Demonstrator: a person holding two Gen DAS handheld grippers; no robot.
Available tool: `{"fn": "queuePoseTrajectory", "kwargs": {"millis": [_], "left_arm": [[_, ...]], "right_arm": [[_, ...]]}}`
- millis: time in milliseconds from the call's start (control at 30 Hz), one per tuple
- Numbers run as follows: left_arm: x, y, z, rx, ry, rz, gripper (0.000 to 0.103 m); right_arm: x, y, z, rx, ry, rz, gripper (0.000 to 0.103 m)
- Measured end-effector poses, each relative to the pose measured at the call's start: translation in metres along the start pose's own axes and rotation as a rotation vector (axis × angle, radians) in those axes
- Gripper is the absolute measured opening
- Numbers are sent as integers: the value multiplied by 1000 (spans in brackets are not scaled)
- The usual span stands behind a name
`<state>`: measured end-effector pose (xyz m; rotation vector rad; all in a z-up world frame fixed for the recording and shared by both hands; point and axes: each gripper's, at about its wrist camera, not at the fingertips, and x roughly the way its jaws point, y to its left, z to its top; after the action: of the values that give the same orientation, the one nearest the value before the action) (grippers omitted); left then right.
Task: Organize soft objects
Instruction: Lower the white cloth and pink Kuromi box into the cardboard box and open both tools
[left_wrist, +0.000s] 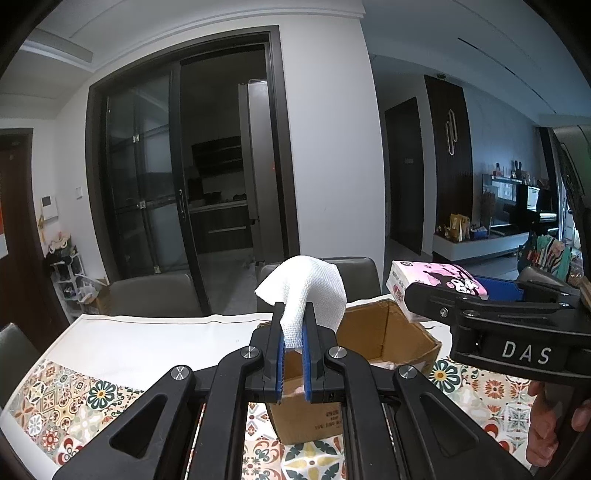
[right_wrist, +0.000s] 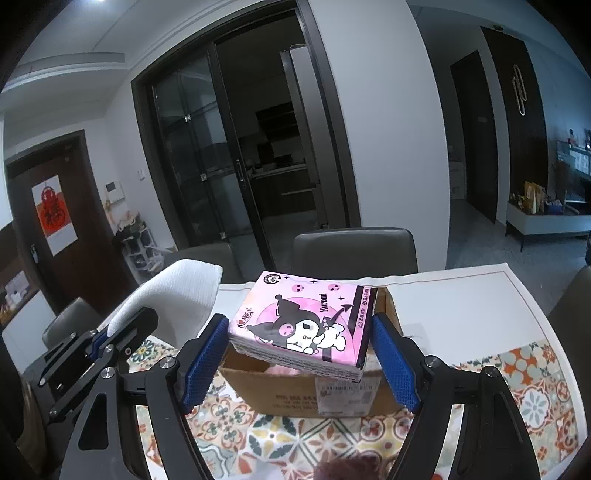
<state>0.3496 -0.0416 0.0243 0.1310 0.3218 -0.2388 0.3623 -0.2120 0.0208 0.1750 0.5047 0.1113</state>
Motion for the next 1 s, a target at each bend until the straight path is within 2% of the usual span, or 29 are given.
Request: {"fn": "queuePoseTrajectory", "kwargs": {"millis": [633,1000], "left_arm": [[85,-10,-19,15,125,-17,9],[116,-12,-28,29,186,-19,10]], "right_arm": [[84,-19,0,-19,103,-22,78],[121,-33,-9,2,182,-46,78]]}}
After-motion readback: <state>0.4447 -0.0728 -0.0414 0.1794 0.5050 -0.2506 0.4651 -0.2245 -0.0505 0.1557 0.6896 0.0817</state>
